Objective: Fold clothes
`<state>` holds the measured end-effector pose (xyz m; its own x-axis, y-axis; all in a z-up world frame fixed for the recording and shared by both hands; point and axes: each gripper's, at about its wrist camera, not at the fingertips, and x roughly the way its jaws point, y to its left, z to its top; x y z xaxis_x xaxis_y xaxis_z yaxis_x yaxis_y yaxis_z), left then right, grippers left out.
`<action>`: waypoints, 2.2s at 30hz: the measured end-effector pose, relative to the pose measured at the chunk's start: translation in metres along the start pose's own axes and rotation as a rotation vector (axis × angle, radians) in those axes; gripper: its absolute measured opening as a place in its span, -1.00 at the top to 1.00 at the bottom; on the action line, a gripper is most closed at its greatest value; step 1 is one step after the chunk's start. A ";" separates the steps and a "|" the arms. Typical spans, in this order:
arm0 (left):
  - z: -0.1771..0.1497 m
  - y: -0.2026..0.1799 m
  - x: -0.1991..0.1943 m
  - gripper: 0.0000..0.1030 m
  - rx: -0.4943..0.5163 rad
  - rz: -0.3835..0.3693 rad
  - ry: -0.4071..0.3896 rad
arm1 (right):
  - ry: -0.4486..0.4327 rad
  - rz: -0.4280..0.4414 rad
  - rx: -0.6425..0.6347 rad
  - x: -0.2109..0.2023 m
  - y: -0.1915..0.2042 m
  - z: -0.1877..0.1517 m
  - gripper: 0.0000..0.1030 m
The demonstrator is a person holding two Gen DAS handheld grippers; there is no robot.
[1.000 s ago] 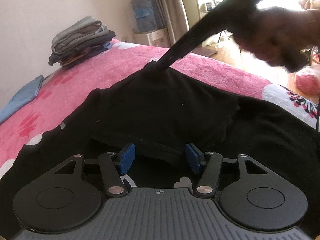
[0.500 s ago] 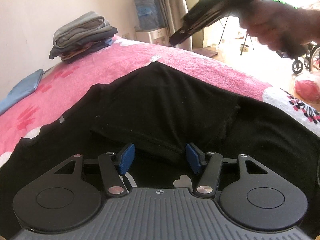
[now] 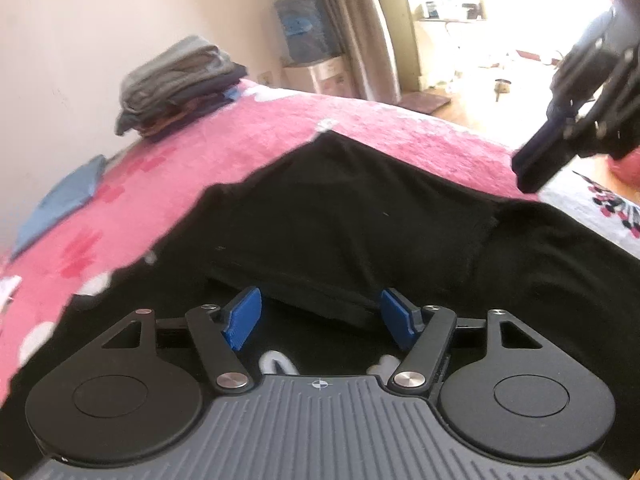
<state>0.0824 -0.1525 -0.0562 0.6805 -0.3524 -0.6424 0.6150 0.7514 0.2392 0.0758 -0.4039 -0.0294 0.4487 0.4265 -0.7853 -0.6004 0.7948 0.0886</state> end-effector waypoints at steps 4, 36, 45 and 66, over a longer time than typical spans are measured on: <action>0.003 0.016 -0.014 -0.30 -0.060 0.048 0.020 | -0.086 0.022 -0.038 0.003 0.028 0.020 0.77; -0.228 0.252 -0.154 0.07 -1.284 0.759 0.046 | 0.128 0.393 0.105 0.191 0.269 0.293 0.28; -0.231 0.245 -0.146 0.93 -1.152 0.786 -0.008 | 0.284 0.337 0.145 0.293 0.350 0.334 0.19; -0.210 0.216 -0.166 1.00 -1.003 0.653 -0.221 | 0.321 0.072 -0.154 0.327 0.428 0.328 0.80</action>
<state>0.0188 0.1855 -0.0510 0.8603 0.2392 -0.4503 -0.3828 0.8863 -0.2605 0.1820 0.2174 -0.0472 0.1853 0.3025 -0.9350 -0.7267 0.6827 0.0769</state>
